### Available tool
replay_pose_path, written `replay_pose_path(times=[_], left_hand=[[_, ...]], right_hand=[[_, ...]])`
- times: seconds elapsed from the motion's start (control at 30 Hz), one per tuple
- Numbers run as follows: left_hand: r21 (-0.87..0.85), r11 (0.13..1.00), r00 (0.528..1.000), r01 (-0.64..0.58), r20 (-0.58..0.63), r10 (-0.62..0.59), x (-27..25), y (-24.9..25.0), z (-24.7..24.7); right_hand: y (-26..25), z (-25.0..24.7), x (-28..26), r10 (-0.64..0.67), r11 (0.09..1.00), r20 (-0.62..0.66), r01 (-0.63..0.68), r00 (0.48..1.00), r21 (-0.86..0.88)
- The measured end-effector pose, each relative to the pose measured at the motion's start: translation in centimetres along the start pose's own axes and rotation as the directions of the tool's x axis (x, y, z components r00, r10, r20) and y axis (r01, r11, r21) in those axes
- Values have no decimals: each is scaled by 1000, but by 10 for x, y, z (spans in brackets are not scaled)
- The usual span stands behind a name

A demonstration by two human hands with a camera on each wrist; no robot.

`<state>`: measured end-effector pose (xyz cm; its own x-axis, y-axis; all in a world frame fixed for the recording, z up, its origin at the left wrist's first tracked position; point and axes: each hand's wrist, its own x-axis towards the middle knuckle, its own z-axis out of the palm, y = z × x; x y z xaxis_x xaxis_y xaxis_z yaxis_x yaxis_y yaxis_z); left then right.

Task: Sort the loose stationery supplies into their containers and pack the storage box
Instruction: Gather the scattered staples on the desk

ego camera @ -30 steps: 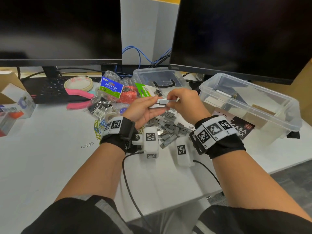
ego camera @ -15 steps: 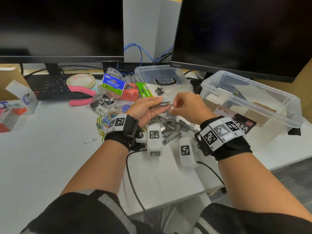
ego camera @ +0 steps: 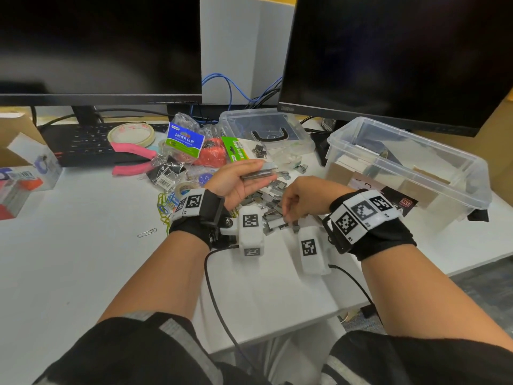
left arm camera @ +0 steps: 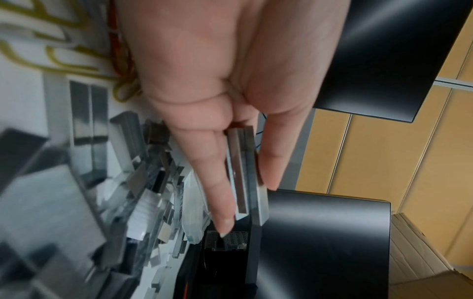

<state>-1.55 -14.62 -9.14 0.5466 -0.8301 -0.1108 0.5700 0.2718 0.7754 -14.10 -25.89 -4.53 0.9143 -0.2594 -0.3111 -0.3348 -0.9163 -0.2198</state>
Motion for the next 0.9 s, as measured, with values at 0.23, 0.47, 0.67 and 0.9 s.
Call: replay_pose_path(times=[0.23,0.47,0.67,0.9], left_hand=[[52,999,999,-3,-45,5,1,1,-1],[29,999,1000,27,-5,-26,-2,1,-1],[-46,998,998,53,23,-52,-4,2,2],[-148,987,998,64,30,-60,-2,2,2]], right_hand=[[9,-12,-3,-13,959,-264,87,964,269],[3,-13,2,-5,766,-512,332,859,550],[7,-8,9,47,793,-636,358,770,492],[5,-6,16,-59,900,-693,339,719,275]])
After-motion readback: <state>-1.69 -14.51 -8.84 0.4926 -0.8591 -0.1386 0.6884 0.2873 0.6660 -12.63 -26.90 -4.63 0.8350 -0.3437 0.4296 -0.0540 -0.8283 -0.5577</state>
